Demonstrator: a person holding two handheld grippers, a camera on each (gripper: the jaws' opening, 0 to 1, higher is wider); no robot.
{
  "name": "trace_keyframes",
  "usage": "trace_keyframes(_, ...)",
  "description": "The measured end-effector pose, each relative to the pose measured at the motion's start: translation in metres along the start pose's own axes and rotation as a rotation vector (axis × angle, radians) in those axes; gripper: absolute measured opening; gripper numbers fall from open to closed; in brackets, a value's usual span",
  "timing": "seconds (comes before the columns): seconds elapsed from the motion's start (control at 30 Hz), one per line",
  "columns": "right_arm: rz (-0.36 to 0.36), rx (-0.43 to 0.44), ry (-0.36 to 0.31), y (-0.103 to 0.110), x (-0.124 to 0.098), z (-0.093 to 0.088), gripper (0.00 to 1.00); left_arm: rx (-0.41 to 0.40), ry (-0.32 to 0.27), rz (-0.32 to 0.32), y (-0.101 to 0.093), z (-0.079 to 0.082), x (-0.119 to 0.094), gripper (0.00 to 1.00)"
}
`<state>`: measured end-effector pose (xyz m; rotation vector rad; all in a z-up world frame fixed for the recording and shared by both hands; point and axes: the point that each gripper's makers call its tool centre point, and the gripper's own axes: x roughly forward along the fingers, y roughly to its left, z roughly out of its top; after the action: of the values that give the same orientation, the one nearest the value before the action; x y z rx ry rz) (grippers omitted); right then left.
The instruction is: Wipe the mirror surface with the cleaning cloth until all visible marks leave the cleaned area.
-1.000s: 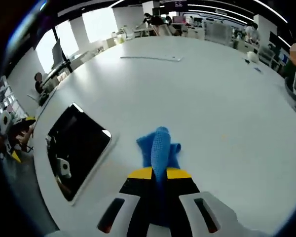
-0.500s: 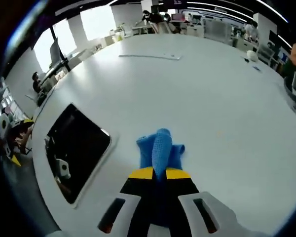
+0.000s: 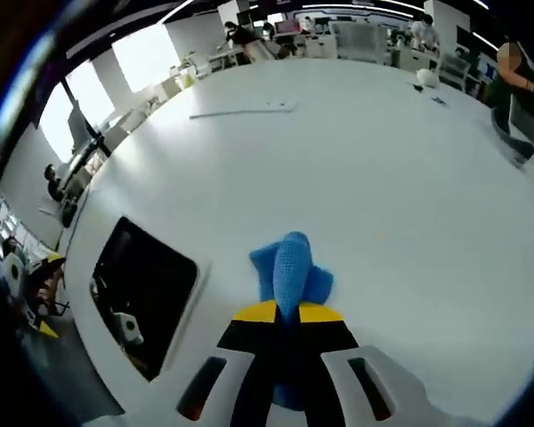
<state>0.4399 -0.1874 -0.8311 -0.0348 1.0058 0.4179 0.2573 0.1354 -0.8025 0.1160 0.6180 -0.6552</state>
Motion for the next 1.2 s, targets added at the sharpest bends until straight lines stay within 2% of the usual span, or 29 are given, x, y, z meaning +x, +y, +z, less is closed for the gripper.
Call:
trace_keyframes(0.23, -0.008, 0.023, -0.019, -0.002, -0.015, 0.014, 0.01, -0.001, -0.002, 0.002, 0.0, 0.0, 0.0, 0.99)
trace_keyframes(0.4, -0.016, 0.018, -0.022, -0.002, -0.02, 0.015, 0.01, -0.002, -0.005, 0.003, 0.0, 0.001, 0.0, 0.99)
trace_keyframes(0.9, -0.027, 0.03, -0.012, 0.0, -0.019, 0.012, 0.01, -0.006, -0.016, 0.004, 0.001, 0.003, -0.001, 0.99)
trace_keyframes(1.2, -0.03, 0.034, -0.004, 0.009, -0.014, 0.009, 0.01, -0.004, -0.019, -0.002, 0.0, 0.004, -0.001, 0.99)
